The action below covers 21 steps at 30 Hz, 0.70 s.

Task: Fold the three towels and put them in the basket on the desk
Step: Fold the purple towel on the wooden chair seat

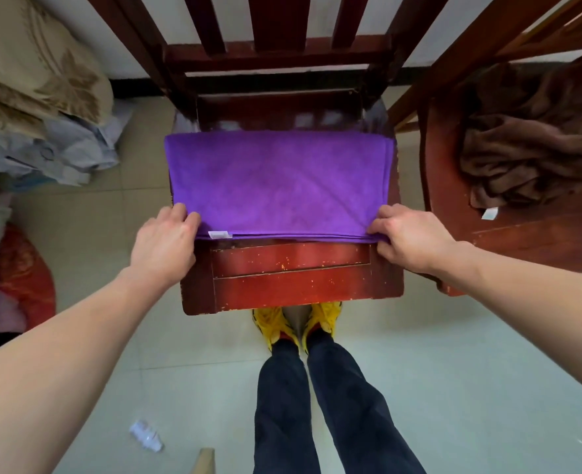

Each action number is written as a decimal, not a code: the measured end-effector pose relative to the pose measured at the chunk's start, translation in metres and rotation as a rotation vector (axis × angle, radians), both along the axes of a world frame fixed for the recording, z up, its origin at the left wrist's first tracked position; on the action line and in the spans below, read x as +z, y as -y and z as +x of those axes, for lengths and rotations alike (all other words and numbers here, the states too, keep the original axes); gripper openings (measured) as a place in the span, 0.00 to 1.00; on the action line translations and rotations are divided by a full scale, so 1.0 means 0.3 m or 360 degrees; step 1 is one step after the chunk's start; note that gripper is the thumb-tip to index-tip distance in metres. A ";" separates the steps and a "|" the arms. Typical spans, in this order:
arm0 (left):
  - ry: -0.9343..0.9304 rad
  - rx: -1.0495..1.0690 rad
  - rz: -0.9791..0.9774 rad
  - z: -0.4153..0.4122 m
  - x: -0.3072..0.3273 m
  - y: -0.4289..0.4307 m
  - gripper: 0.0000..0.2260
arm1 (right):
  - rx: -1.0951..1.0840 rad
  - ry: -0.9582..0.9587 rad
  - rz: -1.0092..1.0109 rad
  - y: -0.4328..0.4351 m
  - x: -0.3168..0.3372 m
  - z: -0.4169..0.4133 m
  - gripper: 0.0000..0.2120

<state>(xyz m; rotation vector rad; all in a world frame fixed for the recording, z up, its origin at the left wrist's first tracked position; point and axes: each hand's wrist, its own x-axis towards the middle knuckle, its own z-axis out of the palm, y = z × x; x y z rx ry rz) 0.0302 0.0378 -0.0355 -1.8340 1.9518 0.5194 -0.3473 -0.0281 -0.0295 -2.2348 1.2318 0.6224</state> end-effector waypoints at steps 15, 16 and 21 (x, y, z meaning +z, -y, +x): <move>-0.0193 0.0017 -0.0122 -0.011 -0.116 0.270 0.34 | 0.0030 0.0132 -0.0311 0.252 -0.113 0.249 0.30; -0.0194 -0.0010 -0.0101 0.005 -0.115 0.271 0.36 | -0.0053 0.0131 -0.0325 0.271 -0.120 0.212 0.30; -0.0174 -0.0139 -0.0161 0.040 -0.083 0.260 0.41 | -0.0568 -0.0141 -0.0384 0.310 -0.084 0.099 0.35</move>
